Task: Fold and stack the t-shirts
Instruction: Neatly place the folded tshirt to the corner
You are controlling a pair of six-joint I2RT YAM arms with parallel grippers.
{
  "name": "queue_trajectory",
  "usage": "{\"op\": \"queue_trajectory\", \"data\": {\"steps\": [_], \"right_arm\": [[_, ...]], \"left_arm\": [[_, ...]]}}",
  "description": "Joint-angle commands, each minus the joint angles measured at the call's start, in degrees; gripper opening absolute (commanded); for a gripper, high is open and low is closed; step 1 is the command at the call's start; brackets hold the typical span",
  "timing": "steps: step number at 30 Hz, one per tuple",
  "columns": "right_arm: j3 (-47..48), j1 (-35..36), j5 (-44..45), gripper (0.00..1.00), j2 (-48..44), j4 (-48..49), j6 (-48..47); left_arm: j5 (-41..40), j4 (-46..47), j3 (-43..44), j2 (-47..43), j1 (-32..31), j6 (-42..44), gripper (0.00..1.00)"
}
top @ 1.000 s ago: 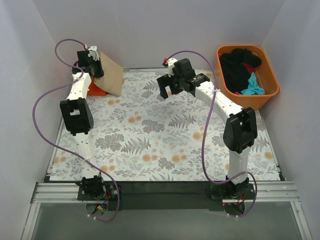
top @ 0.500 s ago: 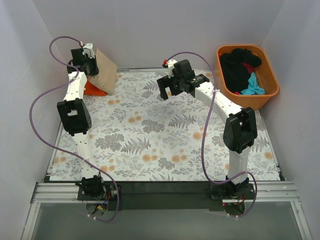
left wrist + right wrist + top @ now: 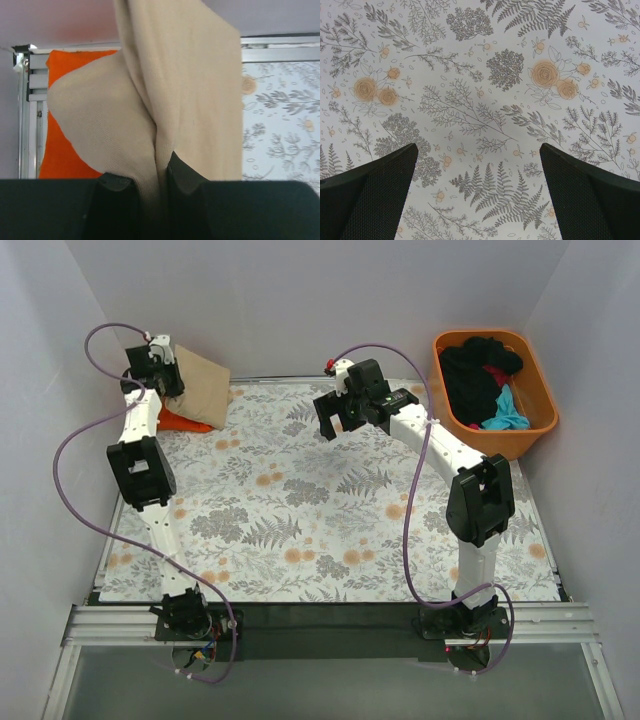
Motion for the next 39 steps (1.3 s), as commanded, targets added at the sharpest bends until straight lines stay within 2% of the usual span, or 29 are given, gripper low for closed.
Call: {"op": "queue_trajectory", "data": {"steps": [1,5,10,21,27,31,39], "right_arm": [[-0.4,0.0,-1.1,0.98,-0.3,1.0,-0.3],[-0.8,0.2,-1.4,0.98,0.2,0.7,-0.3],[-1.8,0.1,-1.7,0.98,0.3,0.7,-0.6],[-1.4,0.3,-2.1,0.98,0.6,0.1,-0.6],[-1.5,0.4,-1.5,0.98,-0.5,-0.2,-1.3],[-1.8,0.4,-1.4,0.98,-1.1,-0.3,-1.4],[-1.7,0.3,-1.0,0.98,-1.3,-0.3,-1.9]], "left_arm": [[1.0,4.4,1.5,1.5,2.3,0.7,0.06],[0.6,5.2,4.8,6.8,3.7,1.7,0.06],[-0.5,8.4,4.5,9.8,5.2,2.9,0.09],[-2.0,10.4,4.4,8.6,6.7,2.6,0.41],[-5.6,10.7,6.2,6.1,7.8,2.7,0.52],[-6.7,11.1,6.7,5.3,8.5,3.8,0.74],[-7.7,10.7,9.4,3.7,9.3,4.2,0.78]]}}
